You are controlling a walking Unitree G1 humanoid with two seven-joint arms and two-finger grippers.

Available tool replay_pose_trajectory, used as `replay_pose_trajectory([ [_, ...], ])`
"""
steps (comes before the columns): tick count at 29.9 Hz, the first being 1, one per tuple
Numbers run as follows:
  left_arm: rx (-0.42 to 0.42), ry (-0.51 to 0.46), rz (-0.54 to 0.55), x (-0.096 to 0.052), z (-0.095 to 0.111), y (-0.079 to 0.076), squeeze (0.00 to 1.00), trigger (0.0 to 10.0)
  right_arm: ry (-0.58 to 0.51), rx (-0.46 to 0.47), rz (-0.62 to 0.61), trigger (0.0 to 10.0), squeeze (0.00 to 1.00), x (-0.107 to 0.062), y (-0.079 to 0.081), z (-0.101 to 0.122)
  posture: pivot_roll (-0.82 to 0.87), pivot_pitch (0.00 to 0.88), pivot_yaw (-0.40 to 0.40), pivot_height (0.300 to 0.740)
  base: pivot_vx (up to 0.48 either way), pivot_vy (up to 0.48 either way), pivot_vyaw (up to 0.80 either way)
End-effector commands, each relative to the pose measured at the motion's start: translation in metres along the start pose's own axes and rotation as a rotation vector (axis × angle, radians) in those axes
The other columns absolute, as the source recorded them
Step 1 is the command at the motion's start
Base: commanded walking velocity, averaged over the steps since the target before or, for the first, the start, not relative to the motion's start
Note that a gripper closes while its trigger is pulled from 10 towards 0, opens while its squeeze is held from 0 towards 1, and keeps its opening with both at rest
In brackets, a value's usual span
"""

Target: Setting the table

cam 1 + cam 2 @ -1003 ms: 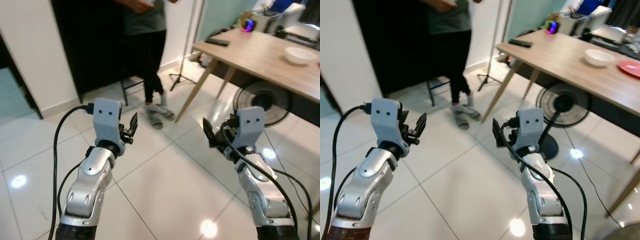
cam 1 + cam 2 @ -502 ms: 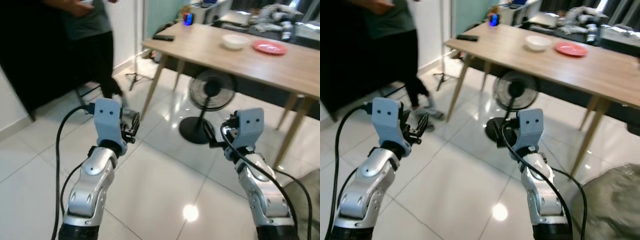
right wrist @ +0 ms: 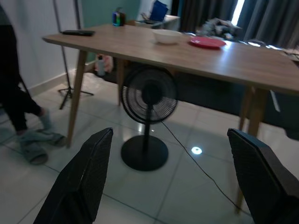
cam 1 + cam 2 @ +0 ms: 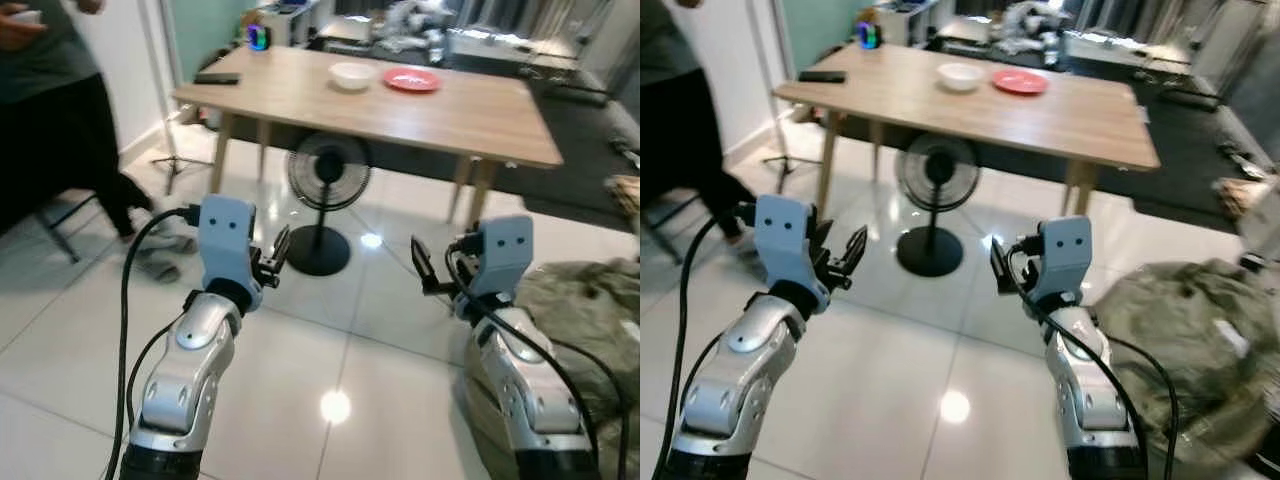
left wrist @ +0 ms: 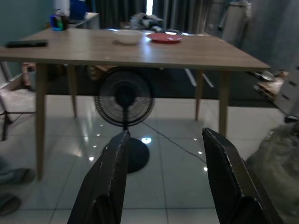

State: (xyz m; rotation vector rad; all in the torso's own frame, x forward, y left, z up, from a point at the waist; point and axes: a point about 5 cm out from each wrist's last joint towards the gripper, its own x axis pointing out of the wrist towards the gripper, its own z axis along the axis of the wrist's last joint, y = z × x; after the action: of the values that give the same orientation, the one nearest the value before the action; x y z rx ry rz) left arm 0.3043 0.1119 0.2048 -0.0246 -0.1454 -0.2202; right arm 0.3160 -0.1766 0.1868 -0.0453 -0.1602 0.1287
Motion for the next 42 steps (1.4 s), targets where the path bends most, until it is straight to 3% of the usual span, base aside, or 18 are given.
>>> replay_pose_trajectory([
  [1, 0.009, 0.014, 0.006, -0.001, -0.002, 0.001, 0.0, 10.0, 0.015, 0.021, -0.009, 10.0, 0.0, -0.001, -0.002, -0.003, -0.05, 0.0, 0.034, 0.74, 0.0, 0.0, -0.79],
  [11, 0.035, 0.006, 0.022, 0.0, -0.001, 0.002, 0.0, 10.0, -0.003, 0.076, 0.006, 10.0, 0.0, 0.003, 0.006, 0.0, -0.04, 0.0, 0.035, 0.74, 0.0, 0.0, -0.79],
  [17, 0.099, -0.004, 0.101, 0.003, 0.0, 0.011, 0.0, 10.0, -0.035, 0.136, 0.043, 10.0, 0.0, 0.008, 0.018, 0.006, -0.04, 0.0, 0.035, 0.74, 0.243, 0.0, 0.0],
  [23, 0.101, -0.006, 0.129, 0.005, 0.001, 0.016, 0.0, 10.0, -0.054, 0.157, 0.074, 10.0, 0.0, 0.01, 0.027, 0.009, -0.03, 0.0, 0.035, 0.74, 0.48, 0.0, 0.0],
  [34, 0.1, -0.008, 0.127, 0.005, 0.0, 0.014, 0.0, 10.0, -0.052, 0.162, 0.057, 10.0, 0.0, 0.01, 0.022, 0.009, -0.03, 0.0, 0.039, 0.74, 0.48, 0.0, 0.0],
  [42, 0.099, -0.009, 0.122, 0.005, 0.0, 0.013, 0.0, 10.0, -0.048, 0.171, 0.041, 10.0, 0.0, 0.011, 0.018, 0.009, -0.03, 0.0, 0.038, 0.74, 0.48, 0.0, -0.51],
])
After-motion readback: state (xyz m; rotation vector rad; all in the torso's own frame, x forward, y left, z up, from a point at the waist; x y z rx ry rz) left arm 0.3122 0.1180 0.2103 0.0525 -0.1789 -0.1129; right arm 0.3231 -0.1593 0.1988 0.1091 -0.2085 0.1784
